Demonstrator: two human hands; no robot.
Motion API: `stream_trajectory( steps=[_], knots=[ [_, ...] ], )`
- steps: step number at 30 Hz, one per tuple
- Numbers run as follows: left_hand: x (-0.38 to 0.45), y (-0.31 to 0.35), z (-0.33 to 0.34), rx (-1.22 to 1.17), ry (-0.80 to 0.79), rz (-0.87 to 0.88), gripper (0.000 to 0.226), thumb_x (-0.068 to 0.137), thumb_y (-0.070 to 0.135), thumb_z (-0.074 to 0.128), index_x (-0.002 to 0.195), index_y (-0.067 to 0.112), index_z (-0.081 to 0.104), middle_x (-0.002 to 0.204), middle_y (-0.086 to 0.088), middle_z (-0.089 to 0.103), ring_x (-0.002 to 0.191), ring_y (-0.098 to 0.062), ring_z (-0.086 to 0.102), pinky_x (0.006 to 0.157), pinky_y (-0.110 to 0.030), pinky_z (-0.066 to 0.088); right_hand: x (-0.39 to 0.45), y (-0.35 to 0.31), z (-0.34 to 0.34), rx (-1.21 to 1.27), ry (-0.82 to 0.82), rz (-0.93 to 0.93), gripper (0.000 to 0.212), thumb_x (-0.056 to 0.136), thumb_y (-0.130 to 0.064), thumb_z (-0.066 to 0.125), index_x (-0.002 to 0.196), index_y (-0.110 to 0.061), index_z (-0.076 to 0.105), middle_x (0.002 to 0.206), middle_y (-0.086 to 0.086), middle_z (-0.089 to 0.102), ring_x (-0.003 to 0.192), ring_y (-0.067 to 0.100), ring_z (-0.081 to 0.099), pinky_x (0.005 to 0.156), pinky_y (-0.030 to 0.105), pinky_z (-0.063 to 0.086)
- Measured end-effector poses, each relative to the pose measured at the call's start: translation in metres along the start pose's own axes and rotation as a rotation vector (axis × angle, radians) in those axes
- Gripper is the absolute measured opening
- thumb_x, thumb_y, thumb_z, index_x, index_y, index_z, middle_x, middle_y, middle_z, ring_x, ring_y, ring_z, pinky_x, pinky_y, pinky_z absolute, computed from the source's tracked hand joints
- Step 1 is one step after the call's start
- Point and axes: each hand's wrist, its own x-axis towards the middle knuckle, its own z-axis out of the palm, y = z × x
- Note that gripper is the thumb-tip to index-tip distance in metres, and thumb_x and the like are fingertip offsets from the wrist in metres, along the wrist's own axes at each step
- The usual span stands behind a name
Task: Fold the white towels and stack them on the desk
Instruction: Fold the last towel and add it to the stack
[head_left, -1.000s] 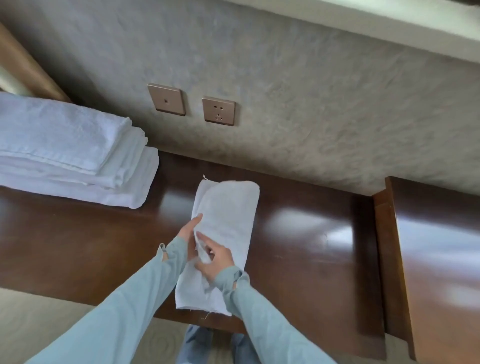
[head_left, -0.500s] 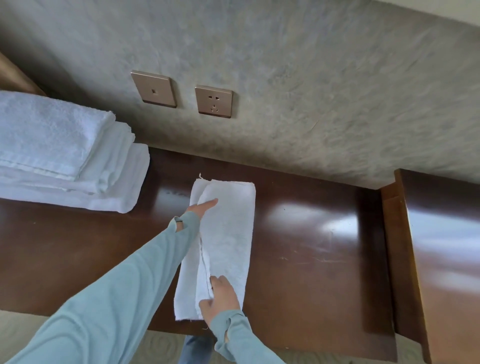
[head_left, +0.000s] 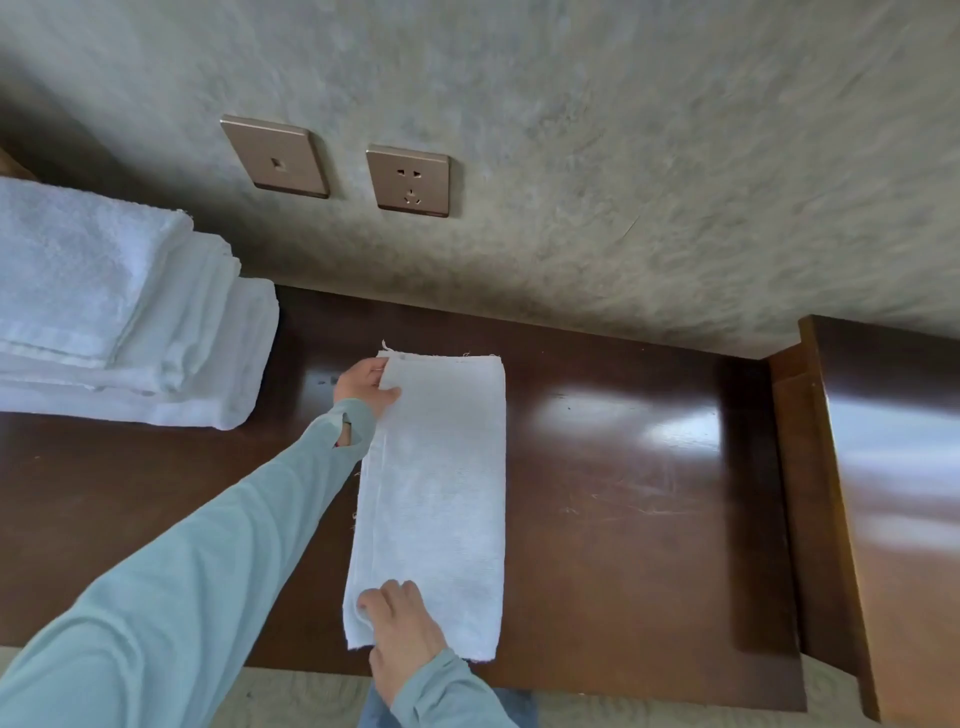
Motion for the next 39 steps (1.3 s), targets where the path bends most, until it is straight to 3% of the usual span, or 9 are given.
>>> stream_trajectory(
  steps=[6,11,14,19,24,26,32,36,39],
  knots=[
    [0.000,-0.004,0.001,0.049,0.033,0.075,0.040,0.083,0.002,0.063,0.122,0.006,0.057,0.121,-0.009,0.064,0.110,-0.024,0.061,0.100,-0.028,0.045,0.010,0.009,0.003,0.081,0.047,0.014,0.038,0.089,-0.007,0.046,0.126,-0.016,0.039,0.127,0.006,0.040,0.116,0.021,0.043,0.099,0.028,0.043],
    [-0.003,-0.004,0.003,0.049,0.073,0.154,0.039,0.084,-0.001,0.061,0.121,0.009,0.056,0.117,-0.010,0.064,0.094,-0.019,0.059,0.085,-0.021,0.045,0.014,0.016,0.001,0.043,0.026,-0.068,0.036,0.093,-0.026,0.041,0.127,-0.015,0.040,0.126,0.006,0.042,0.116,0.021,0.043,0.101,0.032,0.041],
    [-0.002,-0.007,0.004,0.045,0.087,0.165,0.041,0.084,-0.002,0.061,0.123,0.011,0.054,0.117,-0.009,0.061,0.091,-0.015,0.054,0.082,-0.019,0.043,0.017,0.023,-0.001,0.003,0.018,-0.134,0.036,0.095,-0.018,0.038,0.130,-0.012,0.043,0.129,0.008,0.040,0.119,0.022,0.040,0.101,0.033,0.041],
    [-0.001,-0.015,0.006,0.286,0.101,0.227,0.052,0.082,0.006,0.067,0.129,0.013,0.047,0.132,-0.010,0.043,0.115,-0.025,0.051,0.104,-0.032,0.044,0.023,0.031,-0.005,-0.025,0.000,-0.149,0.042,0.091,-0.001,0.042,0.131,-0.014,0.044,0.129,0.006,0.037,0.115,0.023,0.045,0.101,0.032,0.043],
    [-0.007,-0.022,0.004,0.313,0.176,0.177,0.061,0.079,0.018,0.072,0.132,0.012,0.042,0.136,-0.011,0.037,0.124,-0.028,0.041,0.107,-0.036,0.038,0.027,0.058,-0.027,-0.093,0.515,0.083,0.049,0.070,-0.023,0.074,0.115,-0.024,0.054,0.113,0.000,0.053,0.101,0.015,0.056,0.090,0.024,0.051],
    [-0.009,-0.023,0.003,0.308,0.155,0.129,0.067,0.078,0.020,0.073,0.134,0.011,0.038,0.136,-0.013,0.038,0.124,-0.029,0.041,0.108,-0.040,0.038,0.023,0.068,-0.043,0.004,0.605,0.301,0.063,0.071,-0.036,0.075,0.125,-0.024,0.046,0.120,0.000,0.046,0.108,0.016,0.049,0.094,0.023,0.046],
    [-0.020,-0.021,0.001,0.128,0.081,-0.064,0.052,0.082,0.025,0.070,0.126,0.008,0.049,0.121,-0.013,0.060,0.107,-0.032,0.059,0.093,-0.037,0.047,0.016,0.082,-0.046,0.441,0.471,0.541,0.069,0.075,-0.018,0.074,0.129,-0.014,0.030,0.125,0.001,0.038,0.098,0.017,0.049,0.089,0.022,0.045],
    [-0.032,-0.020,-0.013,0.000,0.100,-0.072,0.039,0.084,0.021,0.067,0.119,0.005,0.057,0.116,-0.012,0.062,0.093,-0.026,0.056,0.085,-0.030,0.044,0.007,0.079,-0.062,0.401,0.096,0.604,0.047,0.080,-0.022,0.068,0.122,-0.006,0.053,0.122,0.007,0.060,0.104,0.023,0.061,0.084,0.024,0.049],
    [-0.038,-0.024,-0.034,-0.144,0.135,-0.151,0.045,0.082,0.010,0.068,0.124,0.001,0.056,0.116,-0.010,0.060,0.106,-0.033,0.059,0.090,-0.033,0.046,0.001,0.085,-0.095,0.393,0.087,0.545,0.045,0.080,-0.027,0.068,0.120,-0.009,0.060,0.122,0.008,0.062,0.111,0.025,0.060,0.087,0.025,0.047]
  ],
)
